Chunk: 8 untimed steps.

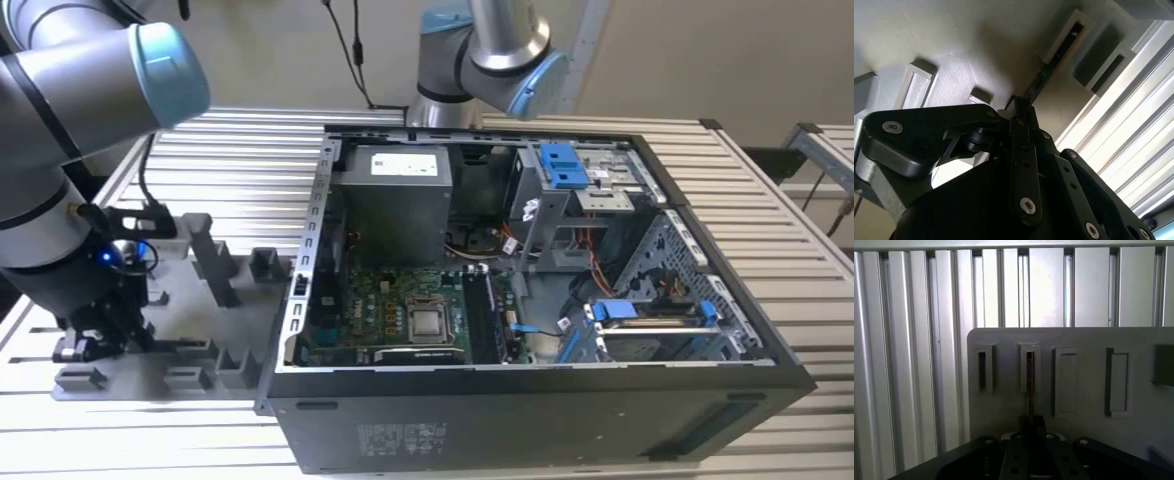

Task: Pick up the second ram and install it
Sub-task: 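Pick up the second ram and move it above second insertion slot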

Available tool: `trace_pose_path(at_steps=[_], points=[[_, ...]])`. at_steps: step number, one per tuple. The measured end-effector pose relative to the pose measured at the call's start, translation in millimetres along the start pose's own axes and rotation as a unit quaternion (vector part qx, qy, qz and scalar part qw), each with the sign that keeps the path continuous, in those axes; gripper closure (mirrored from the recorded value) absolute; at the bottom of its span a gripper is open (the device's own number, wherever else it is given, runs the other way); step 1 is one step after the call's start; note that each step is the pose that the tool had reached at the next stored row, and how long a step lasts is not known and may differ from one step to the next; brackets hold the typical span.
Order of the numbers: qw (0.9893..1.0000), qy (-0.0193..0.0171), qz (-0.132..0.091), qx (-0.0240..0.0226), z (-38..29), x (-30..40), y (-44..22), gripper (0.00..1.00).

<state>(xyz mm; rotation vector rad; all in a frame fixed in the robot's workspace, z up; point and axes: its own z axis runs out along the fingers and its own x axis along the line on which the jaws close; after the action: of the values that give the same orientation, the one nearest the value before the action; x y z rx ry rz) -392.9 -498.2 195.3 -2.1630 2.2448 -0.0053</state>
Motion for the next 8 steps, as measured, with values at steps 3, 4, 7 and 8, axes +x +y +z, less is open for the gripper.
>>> trace_pose_path(at_steps=[3,4,7,8], points=[[1.0000,0.0000,0.000,0.0000,-1.4,0.0,0.0,0.86],[1.0000,0.0000,0.000,-0.0001,-1.9,0.0,0.0,0.86],[1.0000,0.0001,0.000,-0.0001,-3.6,0.0,0.0,0.86],[1.0000,0.0001,0.000,-0.0001,-4.4,-0.1,0.0,0.86]])
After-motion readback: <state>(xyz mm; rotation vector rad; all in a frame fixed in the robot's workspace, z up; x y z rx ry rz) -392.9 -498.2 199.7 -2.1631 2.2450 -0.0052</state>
